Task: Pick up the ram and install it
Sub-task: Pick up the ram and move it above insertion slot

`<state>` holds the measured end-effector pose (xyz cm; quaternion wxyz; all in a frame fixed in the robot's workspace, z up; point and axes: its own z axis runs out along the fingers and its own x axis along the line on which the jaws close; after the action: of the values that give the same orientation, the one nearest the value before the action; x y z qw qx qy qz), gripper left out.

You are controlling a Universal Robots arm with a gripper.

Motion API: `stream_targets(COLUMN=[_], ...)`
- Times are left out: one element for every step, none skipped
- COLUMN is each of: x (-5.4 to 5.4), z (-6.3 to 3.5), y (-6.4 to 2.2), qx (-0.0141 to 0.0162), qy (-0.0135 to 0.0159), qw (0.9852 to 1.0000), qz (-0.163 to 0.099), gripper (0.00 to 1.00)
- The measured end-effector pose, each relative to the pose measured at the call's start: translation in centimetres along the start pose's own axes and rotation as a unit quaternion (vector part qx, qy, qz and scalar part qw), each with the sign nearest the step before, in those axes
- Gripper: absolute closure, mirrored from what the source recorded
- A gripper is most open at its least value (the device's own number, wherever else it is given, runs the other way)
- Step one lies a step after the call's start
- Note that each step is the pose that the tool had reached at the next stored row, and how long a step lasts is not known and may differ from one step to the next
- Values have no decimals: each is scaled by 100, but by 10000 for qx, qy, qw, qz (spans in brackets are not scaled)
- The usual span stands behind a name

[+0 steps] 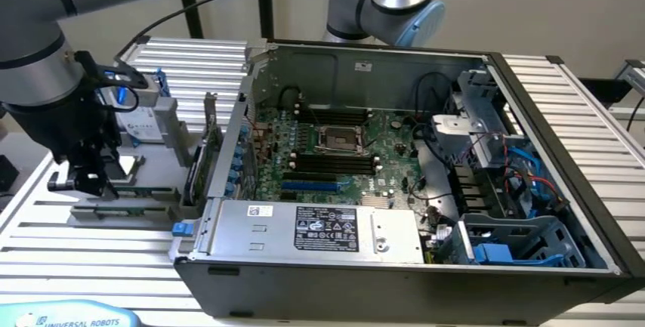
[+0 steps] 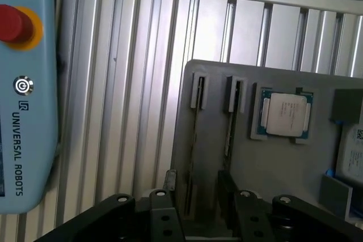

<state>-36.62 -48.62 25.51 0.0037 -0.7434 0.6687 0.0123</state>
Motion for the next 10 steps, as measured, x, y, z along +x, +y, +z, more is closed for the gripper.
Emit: stream_targets(x=[1,1,1,2,2,3,3,4,4,4], z=[18,36,54,73,92,110,128,145,164,181], y=[0,0,-1,-1,-1,-2,-2,-2,-2,-2], qx=[0,0,0,1,1,1,0,0,1,1], qy=[0,0,0,-1,0,0,0,0,0,0], qw=[10000,10000,10000,10000,10000,10000,10000,10000,10000,10000], qz=[0,1,1,1,1,3,6,11,18,26], gripper=[58,58,58,58,58,58,58,58,58,58])
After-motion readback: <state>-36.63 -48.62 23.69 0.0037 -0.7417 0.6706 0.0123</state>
